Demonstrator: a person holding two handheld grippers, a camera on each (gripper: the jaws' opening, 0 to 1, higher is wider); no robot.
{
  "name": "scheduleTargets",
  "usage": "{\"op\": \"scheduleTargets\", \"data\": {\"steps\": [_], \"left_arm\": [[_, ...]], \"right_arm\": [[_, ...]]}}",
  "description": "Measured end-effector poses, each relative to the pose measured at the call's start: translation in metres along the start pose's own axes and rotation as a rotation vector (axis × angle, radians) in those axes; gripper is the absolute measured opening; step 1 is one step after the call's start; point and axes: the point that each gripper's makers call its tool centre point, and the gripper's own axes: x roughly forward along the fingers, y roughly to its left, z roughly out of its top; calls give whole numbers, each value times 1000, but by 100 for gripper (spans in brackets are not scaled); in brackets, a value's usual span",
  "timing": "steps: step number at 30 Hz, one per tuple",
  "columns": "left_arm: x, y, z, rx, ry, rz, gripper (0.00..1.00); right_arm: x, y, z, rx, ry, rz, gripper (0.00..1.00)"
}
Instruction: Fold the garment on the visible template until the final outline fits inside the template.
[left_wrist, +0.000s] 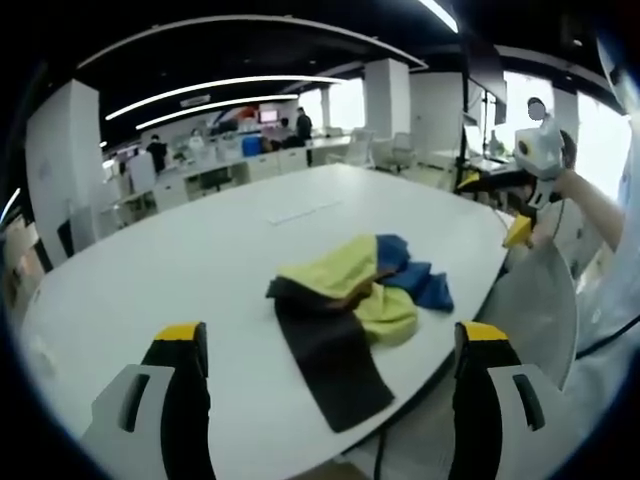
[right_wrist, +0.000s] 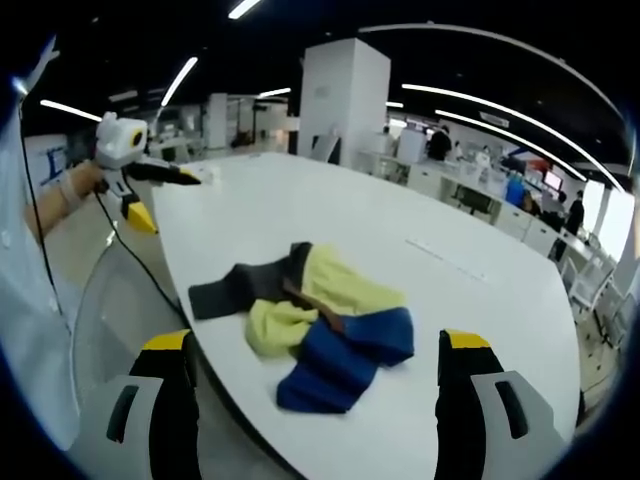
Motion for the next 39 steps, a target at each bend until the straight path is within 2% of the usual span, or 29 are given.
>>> {"op": "scheduleTargets", "data": {"steps": [7,17,27,39], "left_arm": [[3,5,-1,19,9,3,98],[10,10,-2,75,38,0,91],[23,25,-2,105,47,-5,87],[30,13,5,141,52,-42,78]], "right_arm": [[4,-4,-2,-20,16,5,100],[10,-3,-1,-34,31,24,94],[14,-1,2,-67,41,47,87],[23,2,6,-98,49,73,80]]}}
